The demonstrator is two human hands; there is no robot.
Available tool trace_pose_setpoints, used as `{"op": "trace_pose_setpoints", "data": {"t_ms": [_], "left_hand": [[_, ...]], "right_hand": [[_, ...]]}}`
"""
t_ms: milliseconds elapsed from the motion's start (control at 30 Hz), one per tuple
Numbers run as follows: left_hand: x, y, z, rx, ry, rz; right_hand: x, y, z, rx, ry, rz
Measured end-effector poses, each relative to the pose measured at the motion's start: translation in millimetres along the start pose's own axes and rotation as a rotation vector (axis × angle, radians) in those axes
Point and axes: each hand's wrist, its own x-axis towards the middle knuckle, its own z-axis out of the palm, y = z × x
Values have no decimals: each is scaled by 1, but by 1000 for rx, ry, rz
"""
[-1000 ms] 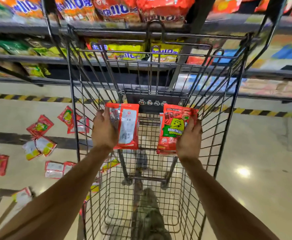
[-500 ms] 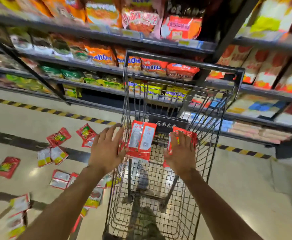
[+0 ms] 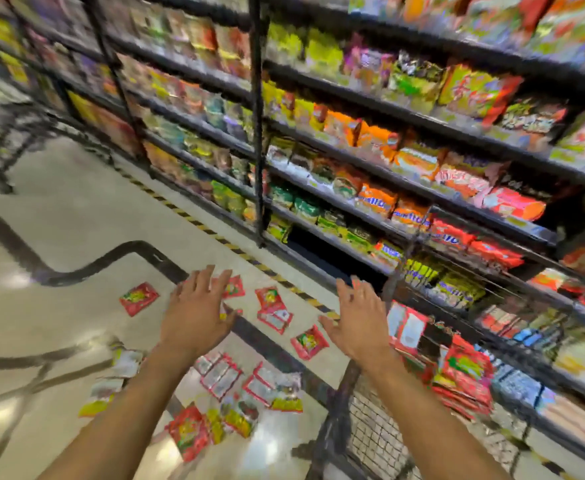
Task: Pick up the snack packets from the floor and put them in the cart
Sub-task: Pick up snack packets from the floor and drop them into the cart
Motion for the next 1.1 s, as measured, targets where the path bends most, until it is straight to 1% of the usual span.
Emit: {"op": "trace_pose_setpoints", "data": {"t_ms": [100,300,433,567,667,800,867,1000,1100], "left_hand": [[-60,-93,-33,30,19,-117],[-169,-255,-71,11,96,-335],[-220,-337,-78,26,100,-466],[-248,-400,-79,27,86,-536],[-251,-438,-73,28,63,-560],[-230,-497,-46,30,36,-562],[-211,-527,-28,23,23,-555],[-162,-589,7,-16,-59,-556],[-128,-631,37,-42,-107,-544]], "right_hand": [[-19,-102,-17,15,52,-83],[-43,-282,-24,28,65,-277],[-48,-376,-12,35,55,-375],[-44,-455,1,60,30,-467],[-33,-501,22,63,-10,-500],[-5,-554,61,70,-60,-510],[15,-579,83,83,-90,-505],[61,-627,126,95,-153,-479],[97,-660,157,64,-204,-475]]}}
